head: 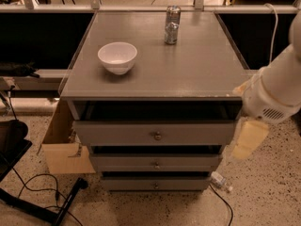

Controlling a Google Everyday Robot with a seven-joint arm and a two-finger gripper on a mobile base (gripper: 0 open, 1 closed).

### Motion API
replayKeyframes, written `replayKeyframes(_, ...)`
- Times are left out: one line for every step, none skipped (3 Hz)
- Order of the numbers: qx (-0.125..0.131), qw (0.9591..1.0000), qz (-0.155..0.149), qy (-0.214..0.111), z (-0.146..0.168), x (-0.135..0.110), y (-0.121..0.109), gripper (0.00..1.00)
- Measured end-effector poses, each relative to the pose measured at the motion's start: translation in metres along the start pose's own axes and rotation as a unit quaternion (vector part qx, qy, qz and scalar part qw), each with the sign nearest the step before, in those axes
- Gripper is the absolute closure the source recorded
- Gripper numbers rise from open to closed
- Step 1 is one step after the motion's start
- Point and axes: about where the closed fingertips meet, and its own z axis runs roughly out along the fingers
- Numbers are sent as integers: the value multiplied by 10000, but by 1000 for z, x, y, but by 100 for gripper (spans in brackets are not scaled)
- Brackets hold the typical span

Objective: Open top drawer

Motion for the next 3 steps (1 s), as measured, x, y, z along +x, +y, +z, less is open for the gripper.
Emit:
replayKeyframes(-183,9998,6,33,86,13,19,0)
replayKeyframes(-152,9995,-198,177,175,14,9,0)
replayKeyframes(-75,9988,-353,328,211,14,-6,0)
